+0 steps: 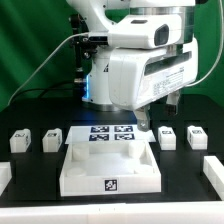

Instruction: Assemble one leg

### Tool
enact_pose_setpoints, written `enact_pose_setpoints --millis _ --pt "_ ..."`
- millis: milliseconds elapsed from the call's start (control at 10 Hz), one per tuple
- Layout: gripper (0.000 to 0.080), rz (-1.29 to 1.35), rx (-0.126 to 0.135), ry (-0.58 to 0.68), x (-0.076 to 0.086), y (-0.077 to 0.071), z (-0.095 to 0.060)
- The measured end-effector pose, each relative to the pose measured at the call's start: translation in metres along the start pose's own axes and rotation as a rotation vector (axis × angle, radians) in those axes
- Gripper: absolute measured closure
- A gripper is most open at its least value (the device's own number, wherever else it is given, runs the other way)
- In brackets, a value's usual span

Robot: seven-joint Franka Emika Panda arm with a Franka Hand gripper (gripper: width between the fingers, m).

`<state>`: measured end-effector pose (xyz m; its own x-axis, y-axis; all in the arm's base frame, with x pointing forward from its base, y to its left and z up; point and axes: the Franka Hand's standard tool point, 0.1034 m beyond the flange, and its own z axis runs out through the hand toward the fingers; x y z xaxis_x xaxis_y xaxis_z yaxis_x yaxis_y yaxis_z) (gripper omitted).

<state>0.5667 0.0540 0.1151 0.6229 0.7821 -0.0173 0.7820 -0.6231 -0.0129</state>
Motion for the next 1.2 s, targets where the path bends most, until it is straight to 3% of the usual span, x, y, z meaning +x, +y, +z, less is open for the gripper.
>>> enact_pose_setpoints --millis 300,400,600,700,900,1200 --pt "0.015 -0.003 0.0 0.0 0.0 0.0 0.0" --pt "0.015 -0.074 -0.002 -0.001 -0.001 0.0 0.0" --pt "0.015 -0.326 -0.01 0.002 -0.016 -0.016 0.009" --pt "0.015 -0.501 -0.031 0.007 -0.025 -0.019 0.013" --pt "0.015 -0.723 -0.049 0.002 -0.032 -0.02 0.013" --pt "0.015 -0.748 -0.047 0.001 -0.034 -0.019 0.015"
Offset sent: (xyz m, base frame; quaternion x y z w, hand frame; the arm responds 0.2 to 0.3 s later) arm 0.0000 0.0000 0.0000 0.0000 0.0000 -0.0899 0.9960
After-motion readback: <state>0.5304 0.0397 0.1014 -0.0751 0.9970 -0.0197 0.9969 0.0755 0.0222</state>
